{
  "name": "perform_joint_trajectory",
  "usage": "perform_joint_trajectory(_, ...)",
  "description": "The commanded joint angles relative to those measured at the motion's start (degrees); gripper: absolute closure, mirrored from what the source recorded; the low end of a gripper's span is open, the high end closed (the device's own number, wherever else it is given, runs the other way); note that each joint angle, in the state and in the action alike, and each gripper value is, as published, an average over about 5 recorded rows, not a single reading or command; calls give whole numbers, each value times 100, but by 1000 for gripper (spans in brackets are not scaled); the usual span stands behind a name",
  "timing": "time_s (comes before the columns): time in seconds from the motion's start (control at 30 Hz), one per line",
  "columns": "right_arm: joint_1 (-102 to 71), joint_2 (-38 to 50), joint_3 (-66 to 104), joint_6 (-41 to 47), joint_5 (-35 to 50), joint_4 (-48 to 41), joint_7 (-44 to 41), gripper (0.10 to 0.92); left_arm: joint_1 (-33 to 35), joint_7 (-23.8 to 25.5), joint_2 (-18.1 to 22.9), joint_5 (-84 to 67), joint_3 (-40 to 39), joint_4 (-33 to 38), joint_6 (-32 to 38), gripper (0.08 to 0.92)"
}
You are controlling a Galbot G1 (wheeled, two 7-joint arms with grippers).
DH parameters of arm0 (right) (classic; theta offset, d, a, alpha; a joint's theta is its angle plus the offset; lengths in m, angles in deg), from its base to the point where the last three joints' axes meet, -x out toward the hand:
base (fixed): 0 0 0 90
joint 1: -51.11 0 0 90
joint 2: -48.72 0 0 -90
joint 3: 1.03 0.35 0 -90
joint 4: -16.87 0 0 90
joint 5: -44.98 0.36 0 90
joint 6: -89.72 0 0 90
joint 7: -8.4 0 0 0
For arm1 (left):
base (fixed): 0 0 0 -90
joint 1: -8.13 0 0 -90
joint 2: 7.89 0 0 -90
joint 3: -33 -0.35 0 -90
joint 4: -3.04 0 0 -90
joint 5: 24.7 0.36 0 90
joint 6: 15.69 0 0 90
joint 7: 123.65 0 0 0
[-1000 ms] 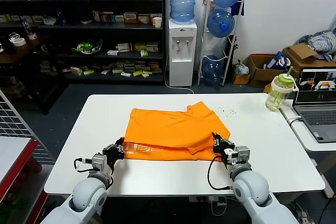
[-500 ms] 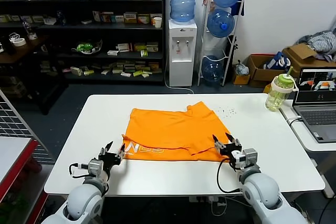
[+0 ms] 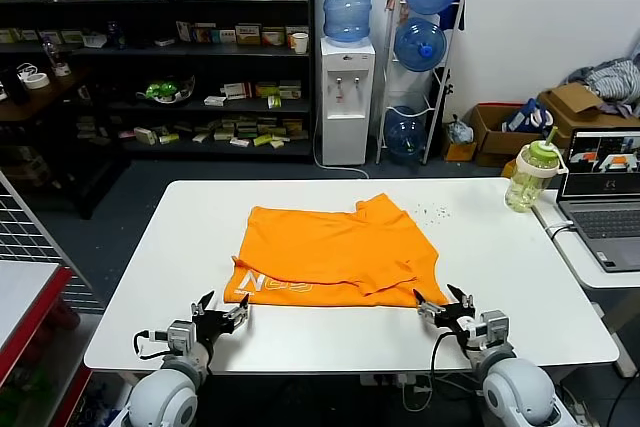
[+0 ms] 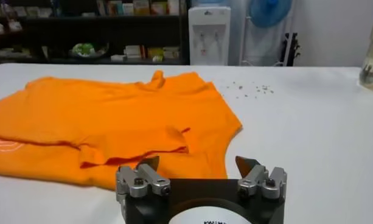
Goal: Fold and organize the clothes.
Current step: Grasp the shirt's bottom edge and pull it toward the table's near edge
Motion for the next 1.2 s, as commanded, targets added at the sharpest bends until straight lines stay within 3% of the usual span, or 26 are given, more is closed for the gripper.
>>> perform_joint_trajectory(0.03, -56, -65, 62, 50, 46, -80, -82, 213, -74, 68, 127, -356, 63, -247, -26, 177)
perform_joint_trajectory(0.23, -144, -55, 15, 122, 54, 27, -57, 347, -118, 41, 114, -332, 20, -262, -30, 182)
perform_joint_trajectory(0.33, -202, -44, 16, 169, 64, 67, -33, 434, -112, 44, 99, -333, 5, -248, -46, 233)
perform_joint_trajectory(0.83, -283, 16, 116, -74, 96, 251, 42, 864, -152, -15, 133, -285, -95, -237, -46, 666)
perform_joint_trajectory(1.1, -774, 298, 336, -1, 387, 801, 279, 901, 24, -174, -5, -302, 18, 160, -34, 884)
perform_joint_trajectory(1.2, -1186, 442, 505, 107, 512, 1131, 404, 901, 249, -354, -198, -483, 75, 609, -85, 908)
